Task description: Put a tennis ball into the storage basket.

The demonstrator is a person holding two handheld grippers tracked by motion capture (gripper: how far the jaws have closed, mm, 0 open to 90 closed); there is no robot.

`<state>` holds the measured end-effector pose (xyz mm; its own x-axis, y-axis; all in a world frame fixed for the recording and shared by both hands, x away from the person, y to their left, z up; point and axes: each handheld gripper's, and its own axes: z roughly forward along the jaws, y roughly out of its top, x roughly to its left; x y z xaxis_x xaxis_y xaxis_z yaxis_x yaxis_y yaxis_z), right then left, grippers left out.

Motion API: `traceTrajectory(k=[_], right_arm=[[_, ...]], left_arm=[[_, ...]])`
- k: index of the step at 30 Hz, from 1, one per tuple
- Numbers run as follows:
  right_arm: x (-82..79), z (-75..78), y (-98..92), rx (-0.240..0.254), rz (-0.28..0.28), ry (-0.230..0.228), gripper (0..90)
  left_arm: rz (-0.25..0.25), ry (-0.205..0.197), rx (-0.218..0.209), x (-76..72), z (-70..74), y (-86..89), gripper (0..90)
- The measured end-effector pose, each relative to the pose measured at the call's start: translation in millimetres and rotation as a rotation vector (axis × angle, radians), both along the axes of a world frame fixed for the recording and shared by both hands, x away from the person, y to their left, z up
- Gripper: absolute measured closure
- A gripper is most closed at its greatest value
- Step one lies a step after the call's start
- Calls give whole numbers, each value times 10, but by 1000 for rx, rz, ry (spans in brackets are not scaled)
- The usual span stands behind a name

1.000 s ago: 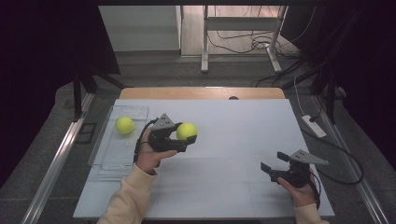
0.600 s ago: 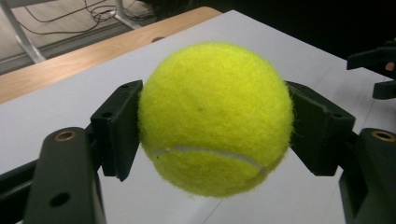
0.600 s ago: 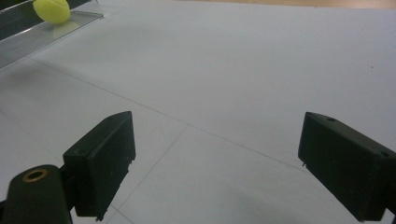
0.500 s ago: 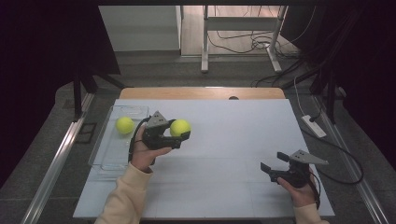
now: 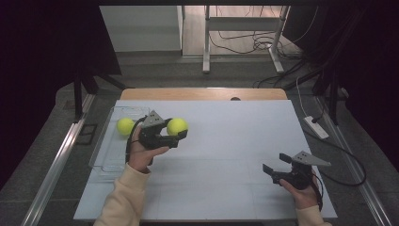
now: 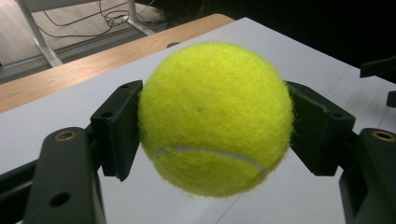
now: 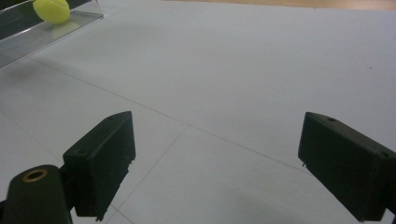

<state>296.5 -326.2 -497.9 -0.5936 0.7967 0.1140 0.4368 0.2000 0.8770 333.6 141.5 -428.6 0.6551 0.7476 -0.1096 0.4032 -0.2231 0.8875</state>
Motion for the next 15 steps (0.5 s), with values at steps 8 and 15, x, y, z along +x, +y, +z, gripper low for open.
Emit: traceTrajectory(k=[8,15], right_arm=[[1,-1,0,3,0,-2,110],[-2,7,-1,1,-1,-4,110]], left_arm=[[39,-11,-4,-2,29,86,267],[65,-17,-8,-1,46,161,267]])
